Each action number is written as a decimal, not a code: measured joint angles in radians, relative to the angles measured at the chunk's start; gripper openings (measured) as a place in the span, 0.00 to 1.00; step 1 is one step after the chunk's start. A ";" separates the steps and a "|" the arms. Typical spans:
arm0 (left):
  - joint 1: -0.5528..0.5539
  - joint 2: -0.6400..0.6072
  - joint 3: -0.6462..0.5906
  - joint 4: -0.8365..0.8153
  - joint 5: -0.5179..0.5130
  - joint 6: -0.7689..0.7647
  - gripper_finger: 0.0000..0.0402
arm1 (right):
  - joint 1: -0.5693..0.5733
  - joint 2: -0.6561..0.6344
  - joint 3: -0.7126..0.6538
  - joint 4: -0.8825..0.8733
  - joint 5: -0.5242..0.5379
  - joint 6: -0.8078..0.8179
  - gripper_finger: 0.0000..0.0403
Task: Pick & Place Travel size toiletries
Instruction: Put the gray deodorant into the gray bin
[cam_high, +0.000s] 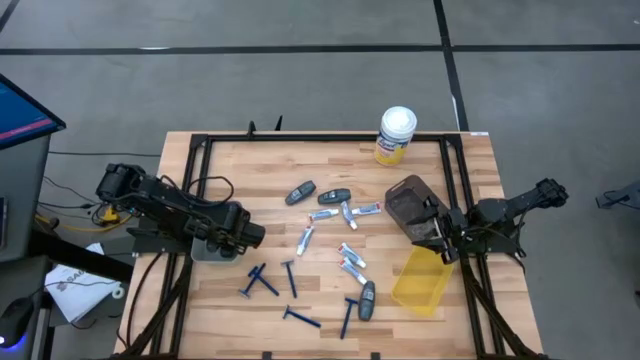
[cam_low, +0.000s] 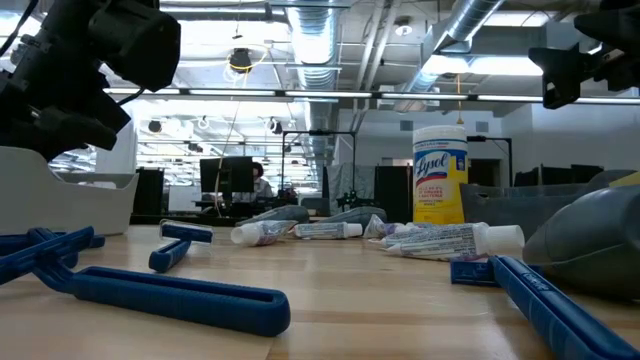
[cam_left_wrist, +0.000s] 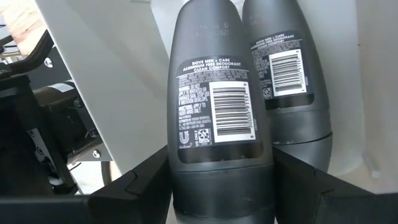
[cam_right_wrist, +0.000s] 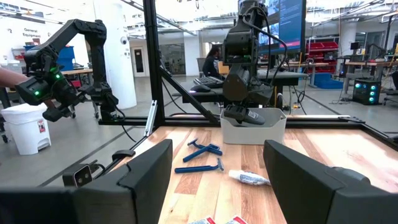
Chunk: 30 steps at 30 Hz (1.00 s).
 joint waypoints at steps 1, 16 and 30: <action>0.000 0.000 0.000 0.002 0.000 0.000 0.52 | 0.000 0.000 0.000 0.000 0.000 0.000 0.61; 0.000 0.000 0.002 0.003 -0.008 -0.017 0.52 | 0.000 0.000 0.000 0.000 0.000 0.000 0.61; 0.000 0.000 0.001 -0.051 0.014 -0.071 0.52 | 0.000 0.000 0.000 0.000 0.000 0.000 0.61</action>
